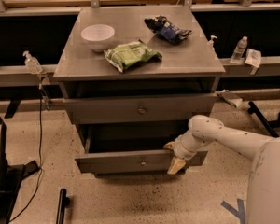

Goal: Open middle drawer

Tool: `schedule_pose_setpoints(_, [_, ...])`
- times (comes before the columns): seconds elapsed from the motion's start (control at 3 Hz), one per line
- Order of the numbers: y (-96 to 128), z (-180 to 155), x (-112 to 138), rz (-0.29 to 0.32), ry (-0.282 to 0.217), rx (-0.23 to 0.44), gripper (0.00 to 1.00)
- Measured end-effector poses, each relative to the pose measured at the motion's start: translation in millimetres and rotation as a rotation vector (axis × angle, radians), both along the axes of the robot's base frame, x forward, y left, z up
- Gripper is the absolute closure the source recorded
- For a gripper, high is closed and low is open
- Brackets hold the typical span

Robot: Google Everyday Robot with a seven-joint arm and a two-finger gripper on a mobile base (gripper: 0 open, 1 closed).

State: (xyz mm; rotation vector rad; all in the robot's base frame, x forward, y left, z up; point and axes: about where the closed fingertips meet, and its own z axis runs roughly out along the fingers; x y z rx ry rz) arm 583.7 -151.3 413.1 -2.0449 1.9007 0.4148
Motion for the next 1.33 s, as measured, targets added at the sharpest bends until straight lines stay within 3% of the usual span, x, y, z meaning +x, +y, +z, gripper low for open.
schedule_pose_setpoints(0.67, [5,21,-11,0.030,-0.026,0.034,0.37])
schedule_pose_setpoints(1.0, [14,55,-14,0.058,-0.102,0.080,0.38])
schedule_pose_setpoints(1.33, [13,89,-10,0.026,-0.191,0.114,0.38])
